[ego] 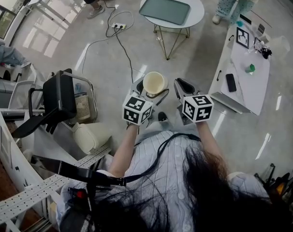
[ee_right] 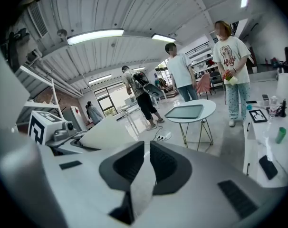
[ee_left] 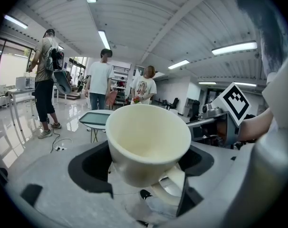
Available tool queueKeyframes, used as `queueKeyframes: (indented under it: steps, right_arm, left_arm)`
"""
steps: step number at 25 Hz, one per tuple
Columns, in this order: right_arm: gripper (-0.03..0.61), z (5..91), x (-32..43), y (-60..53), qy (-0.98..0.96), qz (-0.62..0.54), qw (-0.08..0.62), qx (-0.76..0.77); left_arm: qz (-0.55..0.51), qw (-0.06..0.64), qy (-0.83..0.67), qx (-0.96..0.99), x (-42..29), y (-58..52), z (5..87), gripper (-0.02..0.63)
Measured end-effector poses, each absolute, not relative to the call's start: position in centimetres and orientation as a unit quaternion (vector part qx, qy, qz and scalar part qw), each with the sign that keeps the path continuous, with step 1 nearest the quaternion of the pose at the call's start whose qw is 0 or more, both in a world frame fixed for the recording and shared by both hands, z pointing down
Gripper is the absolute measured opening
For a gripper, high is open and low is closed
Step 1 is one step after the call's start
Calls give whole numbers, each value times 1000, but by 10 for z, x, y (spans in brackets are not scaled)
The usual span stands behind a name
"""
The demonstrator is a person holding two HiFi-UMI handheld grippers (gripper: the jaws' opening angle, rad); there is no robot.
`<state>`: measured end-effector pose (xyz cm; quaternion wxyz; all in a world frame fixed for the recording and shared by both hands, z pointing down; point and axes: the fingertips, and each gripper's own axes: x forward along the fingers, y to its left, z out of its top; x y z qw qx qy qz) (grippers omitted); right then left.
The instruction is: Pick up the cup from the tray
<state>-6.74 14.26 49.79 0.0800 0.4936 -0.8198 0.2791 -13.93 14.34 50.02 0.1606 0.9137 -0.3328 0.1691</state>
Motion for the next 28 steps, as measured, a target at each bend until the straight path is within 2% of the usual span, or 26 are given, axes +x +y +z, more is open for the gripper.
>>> queueKeyframes:
  steps: [28]
  right_arm:
    - [55, 501, -59, 142, -818, 278, 89, 496]
  left_arm:
    - [174, 163, -321, 917, -129, 140, 503, 436]
